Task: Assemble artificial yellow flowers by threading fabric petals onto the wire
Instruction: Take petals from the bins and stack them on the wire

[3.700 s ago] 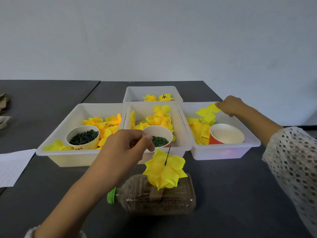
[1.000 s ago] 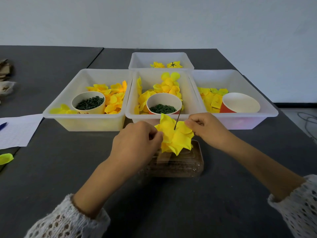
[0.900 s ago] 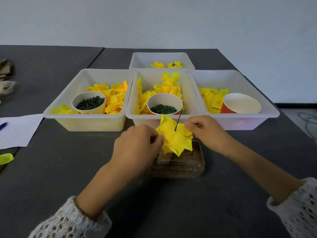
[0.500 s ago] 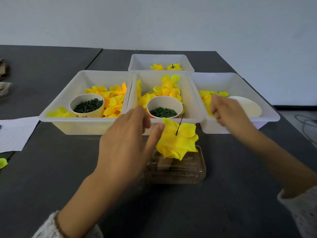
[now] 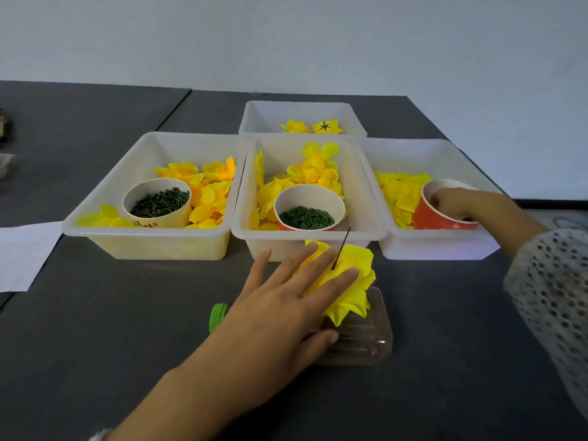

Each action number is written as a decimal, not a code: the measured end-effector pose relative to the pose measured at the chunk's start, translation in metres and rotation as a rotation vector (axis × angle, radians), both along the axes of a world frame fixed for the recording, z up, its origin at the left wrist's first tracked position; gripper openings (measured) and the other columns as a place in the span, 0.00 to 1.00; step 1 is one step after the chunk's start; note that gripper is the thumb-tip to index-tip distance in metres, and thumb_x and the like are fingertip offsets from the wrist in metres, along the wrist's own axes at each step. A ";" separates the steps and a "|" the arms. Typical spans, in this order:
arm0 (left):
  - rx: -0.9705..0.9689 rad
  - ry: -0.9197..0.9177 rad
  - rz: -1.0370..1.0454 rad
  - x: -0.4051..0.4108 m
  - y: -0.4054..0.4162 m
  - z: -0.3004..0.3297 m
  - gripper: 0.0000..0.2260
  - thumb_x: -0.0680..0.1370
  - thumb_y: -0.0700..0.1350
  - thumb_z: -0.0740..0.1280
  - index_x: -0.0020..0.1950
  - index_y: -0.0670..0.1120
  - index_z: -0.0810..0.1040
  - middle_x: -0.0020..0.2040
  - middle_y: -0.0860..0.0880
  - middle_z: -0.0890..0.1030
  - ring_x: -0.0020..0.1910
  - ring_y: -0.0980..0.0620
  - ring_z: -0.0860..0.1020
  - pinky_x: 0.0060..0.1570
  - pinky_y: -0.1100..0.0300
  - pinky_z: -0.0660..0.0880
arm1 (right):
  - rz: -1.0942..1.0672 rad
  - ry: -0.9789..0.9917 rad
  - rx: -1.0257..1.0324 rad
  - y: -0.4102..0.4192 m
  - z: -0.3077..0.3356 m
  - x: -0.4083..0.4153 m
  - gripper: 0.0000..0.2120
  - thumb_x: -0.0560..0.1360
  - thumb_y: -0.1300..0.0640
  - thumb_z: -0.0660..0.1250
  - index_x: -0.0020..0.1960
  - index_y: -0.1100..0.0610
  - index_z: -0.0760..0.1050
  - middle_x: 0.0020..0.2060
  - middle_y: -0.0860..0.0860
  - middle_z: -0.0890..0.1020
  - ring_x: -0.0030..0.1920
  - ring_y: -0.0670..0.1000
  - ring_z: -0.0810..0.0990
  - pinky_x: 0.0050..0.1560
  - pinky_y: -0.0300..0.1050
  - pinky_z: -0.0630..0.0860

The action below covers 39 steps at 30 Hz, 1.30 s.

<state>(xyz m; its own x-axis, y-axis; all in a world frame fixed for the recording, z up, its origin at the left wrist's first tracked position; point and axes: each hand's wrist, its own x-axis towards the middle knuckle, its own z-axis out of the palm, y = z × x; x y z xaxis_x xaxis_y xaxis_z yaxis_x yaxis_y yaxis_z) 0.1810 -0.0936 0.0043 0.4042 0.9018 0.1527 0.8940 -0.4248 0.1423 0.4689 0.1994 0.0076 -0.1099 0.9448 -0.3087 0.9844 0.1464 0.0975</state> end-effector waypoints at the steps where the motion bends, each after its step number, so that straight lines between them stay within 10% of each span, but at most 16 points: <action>1: -0.002 -0.006 -0.011 -0.002 0.000 -0.002 0.33 0.81 0.62 0.57 0.76 0.67 0.37 0.79 0.61 0.38 0.78 0.58 0.35 0.77 0.43 0.40 | -0.005 0.000 -0.009 0.002 -0.002 0.000 0.12 0.77 0.61 0.65 0.59 0.63 0.78 0.55 0.59 0.79 0.57 0.59 0.76 0.57 0.47 0.71; 8: 0.031 0.004 -0.028 -0.004 0.006 -0.013 0.35 0.80 0.58 0.61 0.78 0.66 0.40 0.80 0.61 0.42 0.79 0.56 0.40 0.76 0.41 0.48 | -0.003 0.092 -0.018 0.009 -0.006 0.006 0.14 0.80 0.63 0.59 0.62 0.65 0.75 0.59 0.60 0.78 0.58 0.60 0.75 0.56 0.47 0.69; 14: 0.036 -0.012 -0.020 -0.004 0.005 -0.013 0.32 0.81 0.59 0.58 0.78 0.67 0.40 0.80 0.62 0.43 0.79 0.59 0.38 0.76 0.40 0.48 | 0.054 0.176 0.147 0.009 0.004 0.018 0.15 0.80 0.61 0.59 0.34 0.56 0.73 0.34 0.56 0.80 0.32 0.52 0.76 0.33 0.43 0.66; 30: 0.015 -0.038 0.009 -0.001 0.004 -0.009 0.29 0.81 0.61 0.55 0.76 0.69 0.42 0.79 0.65 0.43 0.77 0.62 0.36 0.77 0.43 0.44 | 0.114 0.180 0.405 -0.023 0.026 0.021 0.05 0.78 0.65 0.59 0.50 0.58 0.72 0.44 0.60 0.80 0.38 0.58 0.76 0.41 0.50 0.75; 39: 0.011 -0.049 0.004 -0.002 0.004 -0.010 0.28 0.81 0.60 0.56 0.77 0.68 0.44 0.79 0.64 0.45 0.78 0.61 0.38 0.77 0.40 0.46 | 0.493 0.996 0.441 -0.151 0.044 -0.095 0.04 0.74 0.65 0.69 0.43 0.57 0.77 0.31 0.52 0.78 0.31 0.47 0.73 0.34 0.38 0.71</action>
